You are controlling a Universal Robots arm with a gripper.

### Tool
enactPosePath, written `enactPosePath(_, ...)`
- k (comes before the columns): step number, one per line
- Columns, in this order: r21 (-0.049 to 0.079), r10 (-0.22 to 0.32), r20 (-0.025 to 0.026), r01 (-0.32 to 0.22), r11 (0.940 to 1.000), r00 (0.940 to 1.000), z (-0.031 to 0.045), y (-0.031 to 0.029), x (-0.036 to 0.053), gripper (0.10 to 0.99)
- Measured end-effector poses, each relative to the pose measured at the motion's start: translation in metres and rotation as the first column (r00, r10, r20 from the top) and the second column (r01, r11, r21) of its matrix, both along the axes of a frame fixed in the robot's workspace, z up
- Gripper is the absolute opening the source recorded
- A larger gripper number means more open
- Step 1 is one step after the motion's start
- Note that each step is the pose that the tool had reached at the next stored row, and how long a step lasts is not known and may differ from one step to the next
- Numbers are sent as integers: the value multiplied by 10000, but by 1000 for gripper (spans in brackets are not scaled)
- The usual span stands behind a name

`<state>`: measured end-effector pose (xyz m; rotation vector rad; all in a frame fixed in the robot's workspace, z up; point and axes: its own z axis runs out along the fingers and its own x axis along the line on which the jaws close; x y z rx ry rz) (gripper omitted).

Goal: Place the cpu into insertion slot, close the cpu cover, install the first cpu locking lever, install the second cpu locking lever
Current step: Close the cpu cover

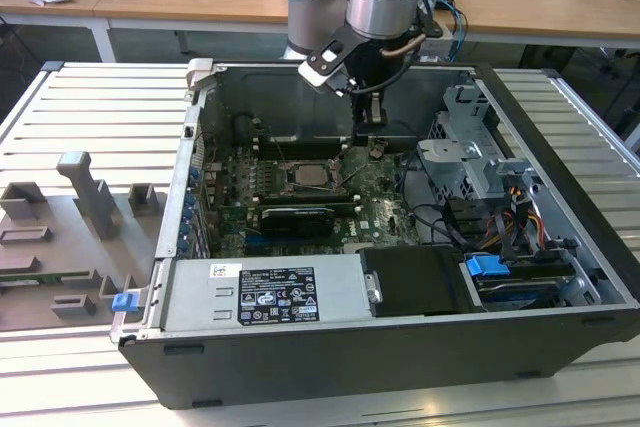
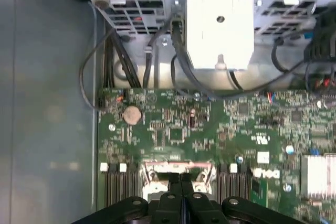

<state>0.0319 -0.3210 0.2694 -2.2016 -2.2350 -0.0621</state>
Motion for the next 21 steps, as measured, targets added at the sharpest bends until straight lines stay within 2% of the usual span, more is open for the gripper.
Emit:
enactPosePath(3, -1, 94, -1, -94, 10000, 10000, -7, 0, 62, 106)
enactPosePath(13, -5, 116, -1, -116, 9999, 9999, -19, 0, 110, 106)
enactPosePath(18, -12, 120, -4, -120, 9999, 9999, -23, 0, 154, 106)
enactPosePath(21, -11, 179, -8, -179, 9998, 9998, -28, 8, 214, 106)
